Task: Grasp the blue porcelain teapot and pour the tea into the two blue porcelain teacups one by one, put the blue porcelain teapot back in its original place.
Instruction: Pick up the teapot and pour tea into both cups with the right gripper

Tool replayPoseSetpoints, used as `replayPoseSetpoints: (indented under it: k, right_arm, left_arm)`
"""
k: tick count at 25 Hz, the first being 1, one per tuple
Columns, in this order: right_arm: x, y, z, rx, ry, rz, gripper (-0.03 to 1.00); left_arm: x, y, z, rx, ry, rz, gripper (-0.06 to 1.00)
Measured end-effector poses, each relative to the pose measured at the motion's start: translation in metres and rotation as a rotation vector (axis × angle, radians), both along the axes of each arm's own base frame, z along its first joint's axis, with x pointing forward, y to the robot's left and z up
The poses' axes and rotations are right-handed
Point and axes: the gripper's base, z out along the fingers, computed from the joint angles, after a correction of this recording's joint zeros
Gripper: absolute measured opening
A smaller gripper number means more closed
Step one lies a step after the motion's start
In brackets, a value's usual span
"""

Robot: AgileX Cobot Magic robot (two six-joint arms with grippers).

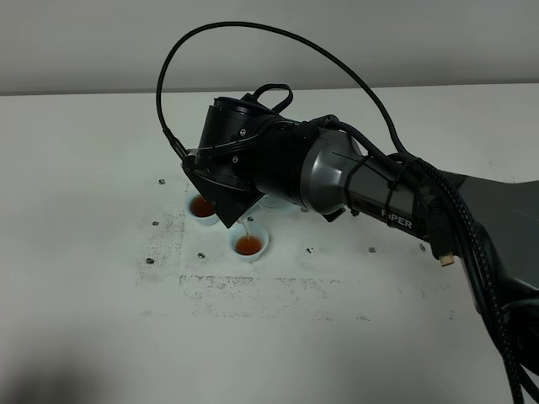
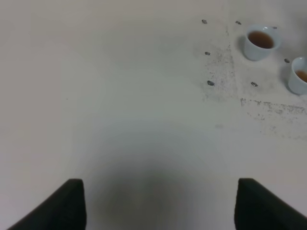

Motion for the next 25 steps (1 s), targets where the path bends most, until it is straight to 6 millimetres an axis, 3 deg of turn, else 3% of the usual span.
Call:
replayPoseSetpoints:
  k: [25]
  right_arm:
    - [0.0003, -0.0009, -0.0004, -0.002, -0.019, -0.013, 0.04]
  left_arm:
    - [0.0, 0.0, 0.0, 0.0, 0.0, 0.0, 0.62]
